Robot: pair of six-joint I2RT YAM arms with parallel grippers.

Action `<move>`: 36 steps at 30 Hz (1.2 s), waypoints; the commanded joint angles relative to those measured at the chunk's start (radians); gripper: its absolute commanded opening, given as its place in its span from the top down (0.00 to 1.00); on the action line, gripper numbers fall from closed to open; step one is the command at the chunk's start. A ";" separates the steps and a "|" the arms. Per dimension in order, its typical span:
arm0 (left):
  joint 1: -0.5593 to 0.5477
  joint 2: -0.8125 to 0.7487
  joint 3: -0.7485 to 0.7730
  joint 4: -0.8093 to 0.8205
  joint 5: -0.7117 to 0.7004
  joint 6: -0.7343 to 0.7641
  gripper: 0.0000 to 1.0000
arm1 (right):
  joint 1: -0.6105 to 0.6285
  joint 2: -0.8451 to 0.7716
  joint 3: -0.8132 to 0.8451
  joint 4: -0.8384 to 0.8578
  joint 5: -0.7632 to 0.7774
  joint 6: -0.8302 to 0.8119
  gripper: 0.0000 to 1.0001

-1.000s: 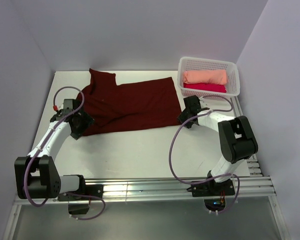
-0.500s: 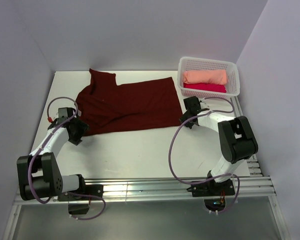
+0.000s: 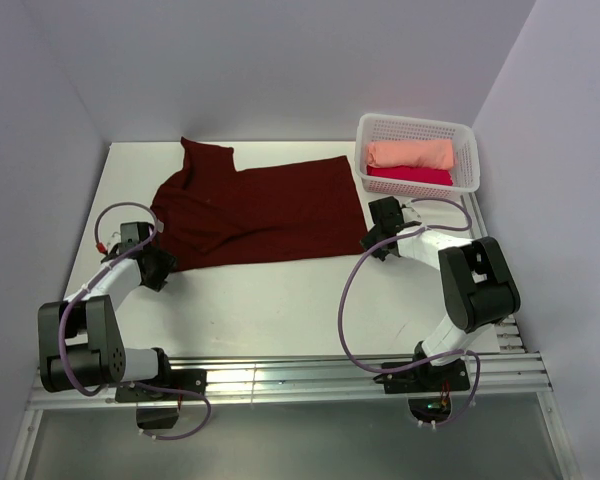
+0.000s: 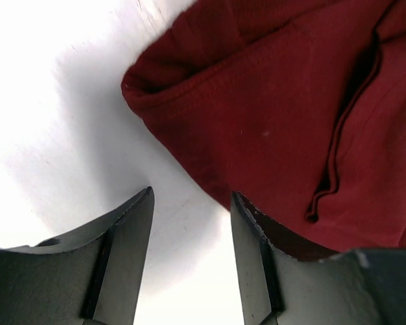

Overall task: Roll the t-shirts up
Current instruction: Fold the tshirt

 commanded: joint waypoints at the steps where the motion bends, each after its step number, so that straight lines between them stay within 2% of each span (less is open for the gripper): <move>1: 0.004 0.000 -0.002 0.038 -0.064 -0.029 0.46 | 0.006 -0.044 -0.018 -0.003 0.044 -0.005 1.00; 17: 0.044 0.052 -0.034 0.132 -0.115 -0.053 0.52 | 0.008 -0.062 -0.025 0.001 0.030 -0.009 1.00; 20: 0.049 0.072 -0.051 0.190 -0.117 -0.063 0.66 | 0.008 -0.068 -0.028 0.000 0.028 -0.011 1.00; 21: 0.050 0.084 -0.051 0.202 -0.117 -0.063 0.96 | 0.008 -0.070 -0.026 -0.002 0.027 -0.013 1.00; 22: 0.049 0.090 -0.045 0.202 -0.117 -0.064 1.00 | 0.008 -0.068 -0.025 -0.003 0.027 -0.014 1.00; 26: 0.049 0.099 -0.002 0.141 -0.126 -0.061 1.00 | 0.009 -0.070 -0.003 -0.051 0.027 -0.028 1.00; 30: 0.050 0.072 0.073 0.000 -0.132 -0.046 1.00 | 0.012 -0.070 0.034 -0.084 0.028 -0.043 1.00; 34: 0.050 0.059 0.191 -0.116 -0.097 -0.035 1.00 | 0.012 -0.035 0.188 -0.164 0.021 -0.062 1.00; 36: 0.050 0.059 0.315 -0.216 -0.092 -0.035 1.00 | 0.012 -0.024 0.300 -0.232 0.008 -0.069 1.00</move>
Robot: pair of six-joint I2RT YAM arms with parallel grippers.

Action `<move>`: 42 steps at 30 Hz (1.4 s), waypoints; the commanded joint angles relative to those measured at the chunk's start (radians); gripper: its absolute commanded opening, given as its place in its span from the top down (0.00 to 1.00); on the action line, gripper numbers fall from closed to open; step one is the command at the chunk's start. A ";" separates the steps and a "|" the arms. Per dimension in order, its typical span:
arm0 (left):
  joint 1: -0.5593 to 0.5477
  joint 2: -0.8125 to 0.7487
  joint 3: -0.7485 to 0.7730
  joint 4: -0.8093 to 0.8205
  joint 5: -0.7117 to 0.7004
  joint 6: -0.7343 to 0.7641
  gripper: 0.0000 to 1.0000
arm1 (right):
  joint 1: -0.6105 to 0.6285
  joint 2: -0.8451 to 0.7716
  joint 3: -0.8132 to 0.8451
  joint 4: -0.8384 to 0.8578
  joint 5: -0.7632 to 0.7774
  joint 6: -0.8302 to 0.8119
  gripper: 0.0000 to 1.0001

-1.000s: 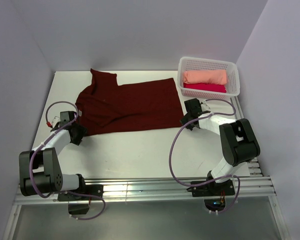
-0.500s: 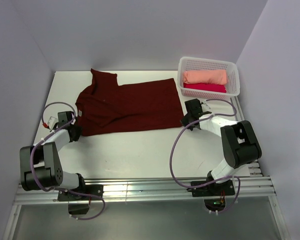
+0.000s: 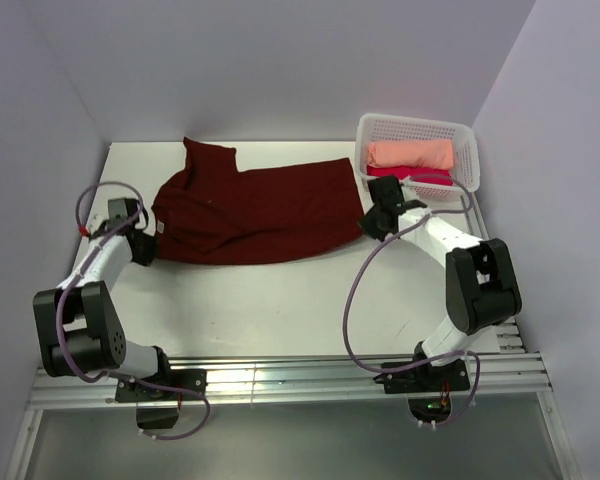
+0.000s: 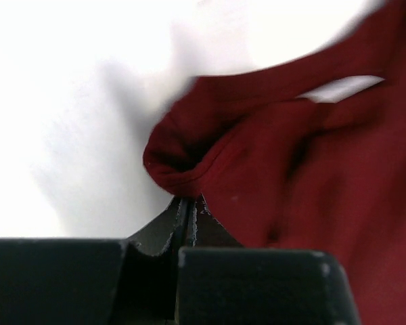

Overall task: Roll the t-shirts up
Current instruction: Fold the tshirt

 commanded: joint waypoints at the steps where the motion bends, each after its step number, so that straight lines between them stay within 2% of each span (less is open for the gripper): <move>1: 0.002 -0.025 0.246 -0.180 0.002 0.024 1.00 | 0.004 -0.005 0.190 -0.098 0.010 -0.029 1.00; 4: 0.004 -0.079 0.348 -0.267 -0.006 0.041 1.00 | 0.004 -0.050 0.274 -0.123 0.006 -0.037 1.00; 7: 0.004 -0.163 0.371 -0.282 -0.006 0.067 0.99 | 0.003 -0.102 0.244 -0.118 -0.010 -0.040 1.00; 10: 0.004 -0.223 0.283 -0.292 -0.024 0.074 0.99 | 0.003 -0.128 0.115 -0.088 -0.048 -0.037 1.00; 13: 0.007 -0.248 0.096 -0.275 -0.017 0.068 1.00 | 0.003 -0.150 -0.052 -0.011 -0.080 -0.029 1.00; 15: 0.008 -0.260 0.027 -0.257 -0.001 0.065 1.00 | 0.003 -0.179 -0.151 0.006 -0.082 -0.030 1.00; 20: 0.007 -0.311 -0.144 -0.214 0.031 0.028 1.00 | 0.003 -0.233 -0.238 0.018 -0.060 -0.053 1.00; 22: 0.005 -0.332 -0.158 -0.212 0.065 0.012 1.00 | 0.003 -0.240 -0.244 0.009 -0.054 -0.061 1.00; 27: -0.010 -0.403 -0.166 -0.258 0.031 -0.033 1.00 | 0.004 -0.283 -0.270 -0.002 -0.045 -0.067 1.00; 31: -0.022 -0.424 -0.138 -0.324 -0.055 -0.080 1.00 | 0.003 -0.303 -0.288 -0.003 -0.050 -0.070 1.00; 39: -0.028 -0.390 -0.087 -0.421 -0.128 -0.131 0.99 | 0.003 -0.331 -0.328 -0.006 -0.059 -0.075 1.00; 42: -0.030 -0.377 -0.084 -0.409 -0.158 -0.119 0.94 | 0.003 -0.349 -0.339 -0.012 -0.062 -0.072 1.00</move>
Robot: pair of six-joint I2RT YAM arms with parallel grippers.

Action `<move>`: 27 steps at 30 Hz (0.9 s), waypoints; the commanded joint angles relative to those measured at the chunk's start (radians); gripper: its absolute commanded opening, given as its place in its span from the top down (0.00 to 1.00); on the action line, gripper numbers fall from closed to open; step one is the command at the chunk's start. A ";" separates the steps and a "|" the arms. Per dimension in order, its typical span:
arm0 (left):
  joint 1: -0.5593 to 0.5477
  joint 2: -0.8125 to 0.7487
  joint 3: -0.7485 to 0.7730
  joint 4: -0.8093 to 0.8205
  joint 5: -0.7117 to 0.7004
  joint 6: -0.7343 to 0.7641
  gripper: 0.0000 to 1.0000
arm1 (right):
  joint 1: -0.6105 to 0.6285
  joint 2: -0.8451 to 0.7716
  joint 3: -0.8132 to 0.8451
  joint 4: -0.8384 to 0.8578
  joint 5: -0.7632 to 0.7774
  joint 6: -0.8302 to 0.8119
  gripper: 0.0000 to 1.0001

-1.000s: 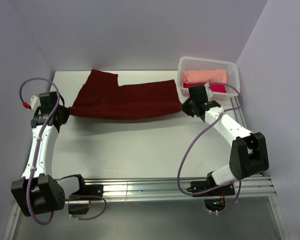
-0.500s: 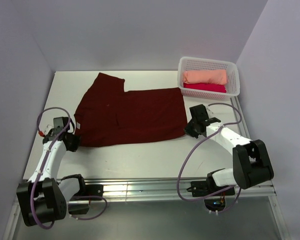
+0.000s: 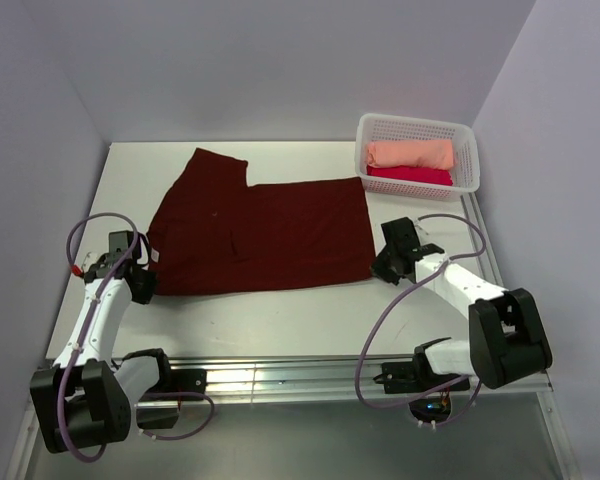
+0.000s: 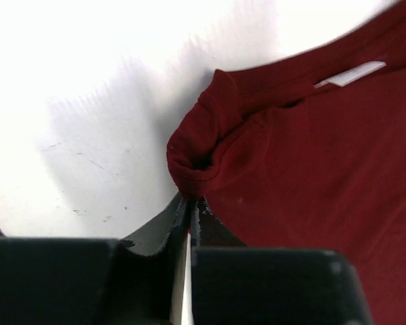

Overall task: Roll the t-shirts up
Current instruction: Fold the tshirt

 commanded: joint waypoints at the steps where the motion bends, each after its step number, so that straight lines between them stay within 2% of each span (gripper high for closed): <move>1: -0.002 0.014 0.044 -0.036 -0.088 -0.027 0.90 | 0.002 -0.052 -0.012 0.007 0.011 -0.012 1.00; 2: -0.004 0.021 0.045 -0.041 -0.096 -0.033 0.64 | 0.001 -0.063 -0.021 0.007 0.011 -0.010 1.00; 4: -0.002 0.023 0.042 -0.047 -0.102 -0.042 0.54 | 0.002 -0.074 -0.026 0.009 0.004 -0.013 1.00; 5: -0.004 0.021 0.044 -0.055 -0.105 -0.048 0.42 | 0.001 -0.077 -0.034 0.007 0.001 -0.013 1.00; 7: -0.004 0.017 0.047 -0.071 -0.117 -0.064 0.36 | 0.001 -0.083 -0.038 0.007 -0.002 -0.018 1.00; 8: -0.002 0.012 0.052 -0.084 -0.128 -0.074 0.30 | 0.001 -0.088 -0.043 0.006 0.000 -0.023 1.00; 13: -0.001 -0.051 0.110 -0.111 -0.231 -0.072 0.28 | 0.001 -0.111 -0.064 -0.005 0.012 -0.021 1.00; 19: 0.001 -0.036 0.257 -0.105 -0.271 0.053 0.26 | 0.001 -0.149 -0.097 -0.016 0.008 -0.010 1.00; 24: 0.001 0.073 0.257 0.023 -0.098 0.204 0.27 | 0.001 -0.193 -0.127 -0.043 0.014 0.002 1.00; 27: -0.001 0.103 0.172 0.137 0.002 0.270 0.28 | 0.001 -0.233 -0.144 -0.062 0.026 0.006 0.91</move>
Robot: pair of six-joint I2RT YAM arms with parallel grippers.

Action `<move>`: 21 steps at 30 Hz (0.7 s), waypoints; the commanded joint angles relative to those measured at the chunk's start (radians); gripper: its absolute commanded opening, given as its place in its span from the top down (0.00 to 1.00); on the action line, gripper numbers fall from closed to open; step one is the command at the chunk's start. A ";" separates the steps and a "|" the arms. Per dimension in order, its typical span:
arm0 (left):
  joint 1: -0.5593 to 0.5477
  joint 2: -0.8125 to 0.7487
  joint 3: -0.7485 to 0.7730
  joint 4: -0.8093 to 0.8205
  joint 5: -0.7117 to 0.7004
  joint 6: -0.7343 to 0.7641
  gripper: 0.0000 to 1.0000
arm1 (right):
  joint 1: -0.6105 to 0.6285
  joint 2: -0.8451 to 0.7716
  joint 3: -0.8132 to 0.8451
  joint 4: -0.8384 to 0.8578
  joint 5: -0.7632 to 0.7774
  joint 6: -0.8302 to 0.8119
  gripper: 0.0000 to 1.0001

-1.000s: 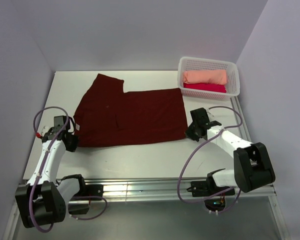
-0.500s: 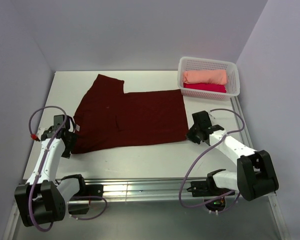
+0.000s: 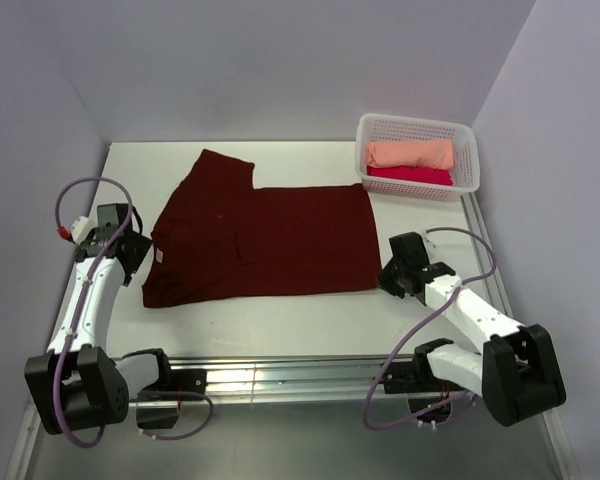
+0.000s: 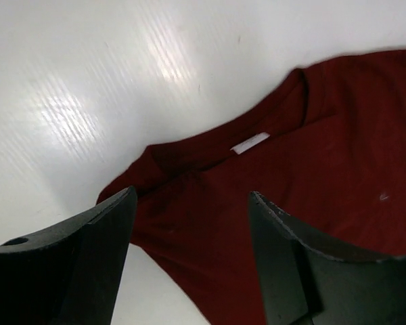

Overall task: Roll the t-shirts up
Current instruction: Fold the tshirt

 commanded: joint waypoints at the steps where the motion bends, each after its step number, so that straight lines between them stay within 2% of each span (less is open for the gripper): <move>1: 0.002 0.023 -0.082 0.145 0.142 0.131 0.28 | -0.001 -0.058 -0.024 -0.037 0.035 -0.004 0.79; 4: 0.002 0.027 -0.151 0.245 0.189 0.165 0.30 | -0.001 -0.055 -0.016 -0.031 0.029 -0.007 0.62; 9: 0.002 0.076 -0.217 0.346 0.225 0.171 0.34 | 0.001 -0.041 0.022 -0.075 0.017 -0.042 0.48; 16: 0.002 0.161 -0.199 0.395 0.194 0.184 0.45 | -0.001 -0.132 0.061 -0.085 0.093 -0.102 0.47; 19: 0.001 0.133 -0.196 0.400 0.179 0.171 0.44 | -0.001 -0.138 0.091 -0.070 0.097 -0.143 0.50; 21: 0.001 0.102 -0.211 0.447 0.238 0.190 0.43 | -0.001 -0.144 0.098 -0.039 0.089 -0.168 0.52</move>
